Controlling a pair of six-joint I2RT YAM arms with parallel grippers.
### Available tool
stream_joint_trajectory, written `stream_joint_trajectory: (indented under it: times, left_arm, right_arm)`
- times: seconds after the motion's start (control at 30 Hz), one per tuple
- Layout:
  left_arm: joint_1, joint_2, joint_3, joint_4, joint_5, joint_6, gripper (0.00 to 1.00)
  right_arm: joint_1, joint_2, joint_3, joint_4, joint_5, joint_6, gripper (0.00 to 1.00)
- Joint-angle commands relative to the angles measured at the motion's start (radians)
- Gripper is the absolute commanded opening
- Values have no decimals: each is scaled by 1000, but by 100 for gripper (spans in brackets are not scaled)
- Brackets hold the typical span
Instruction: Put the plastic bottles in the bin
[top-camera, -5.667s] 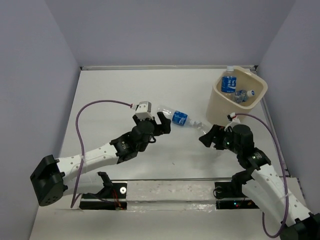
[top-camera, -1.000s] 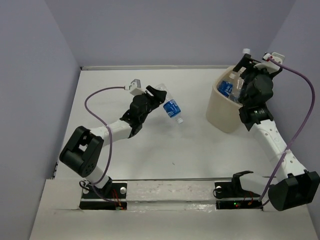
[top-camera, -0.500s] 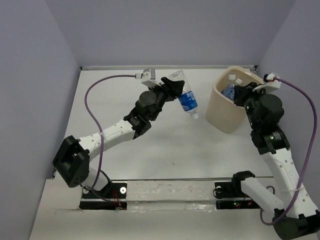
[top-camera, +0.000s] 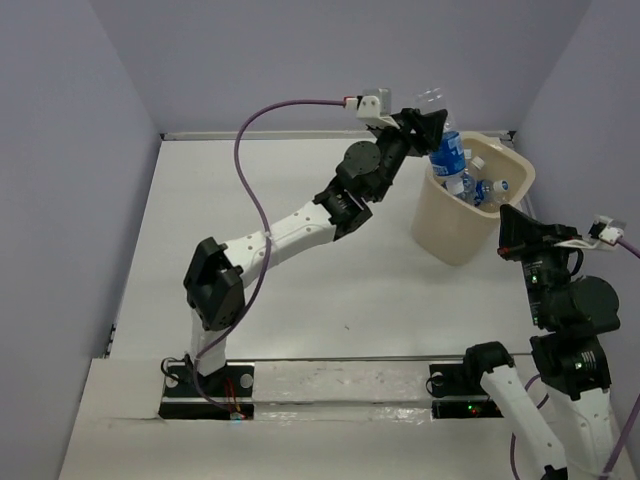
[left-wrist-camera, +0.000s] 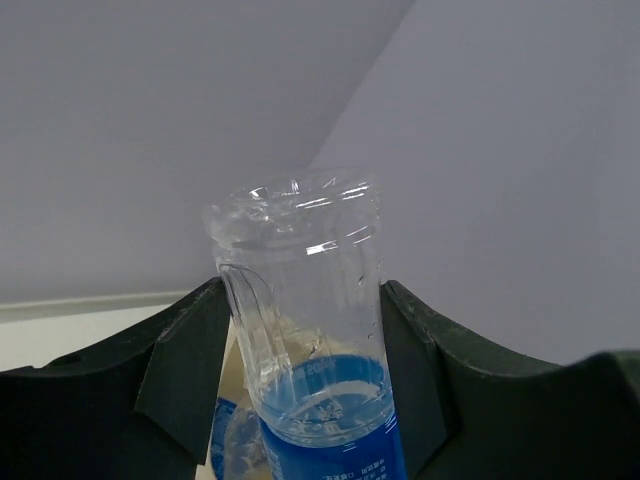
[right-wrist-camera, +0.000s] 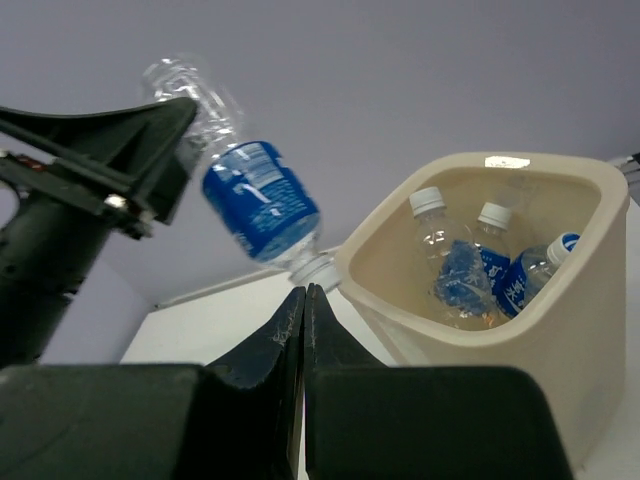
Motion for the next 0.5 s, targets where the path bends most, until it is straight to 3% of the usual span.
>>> stream_joint_trajectory:
  times: [0.0,0.23,0.33,0.47]
  left_arm:
    - [-24,162,215,45,-9,84,43]
    - [-79,492,712,41,-19,180,44]
    - [-93,612,824,99,-32,274,45]
    - [-100,669,829,151,-15,317,48]
  right_arm:
    - [0,-53,40,-28,-38,19,4]
    - [0,-80,42,-54,-57,-22,5]
    - [0,-114,40,-57,-61,-31,5]
    - [0,-134,26,-68,-78,-34,6]
